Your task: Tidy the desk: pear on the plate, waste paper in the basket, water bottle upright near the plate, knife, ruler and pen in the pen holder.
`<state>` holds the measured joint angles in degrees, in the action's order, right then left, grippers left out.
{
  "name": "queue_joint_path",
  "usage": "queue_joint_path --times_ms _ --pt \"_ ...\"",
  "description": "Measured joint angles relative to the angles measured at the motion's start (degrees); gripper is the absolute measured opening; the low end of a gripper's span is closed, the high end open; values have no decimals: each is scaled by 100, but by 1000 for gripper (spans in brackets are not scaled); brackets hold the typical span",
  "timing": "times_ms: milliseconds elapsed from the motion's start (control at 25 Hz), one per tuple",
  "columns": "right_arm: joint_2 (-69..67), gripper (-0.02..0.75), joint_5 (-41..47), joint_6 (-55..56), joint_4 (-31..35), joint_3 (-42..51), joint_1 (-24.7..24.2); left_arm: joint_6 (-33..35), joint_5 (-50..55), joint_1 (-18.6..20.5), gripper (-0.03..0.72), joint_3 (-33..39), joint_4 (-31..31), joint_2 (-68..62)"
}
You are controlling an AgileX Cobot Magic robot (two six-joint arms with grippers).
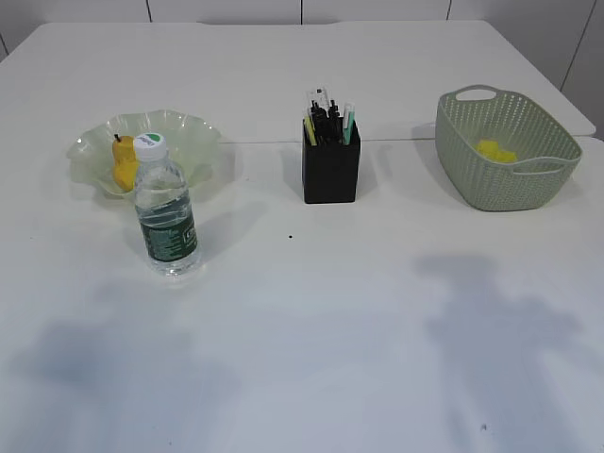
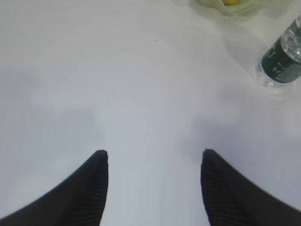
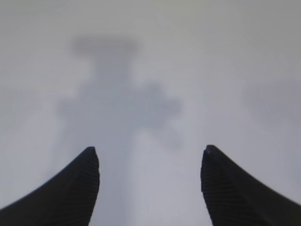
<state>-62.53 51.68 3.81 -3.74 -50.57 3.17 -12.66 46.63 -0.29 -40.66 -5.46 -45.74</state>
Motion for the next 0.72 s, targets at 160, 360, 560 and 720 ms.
queue_joint_path --times_ms 160,360,560,720 --pt "880 503 233 -10 0 315 0 0 455 0 445 24 9 956" --pt "1982 503 530 -10 0 772 0 0 1174 0 445 24 -68 1821" --pt "3104 502 816 -10 -153 987 0 0 1559 0 445 24 -280 2550" --pt "3828 503 1063 -10 -193 998 0 0 1829 0 445 77 -280 3053"
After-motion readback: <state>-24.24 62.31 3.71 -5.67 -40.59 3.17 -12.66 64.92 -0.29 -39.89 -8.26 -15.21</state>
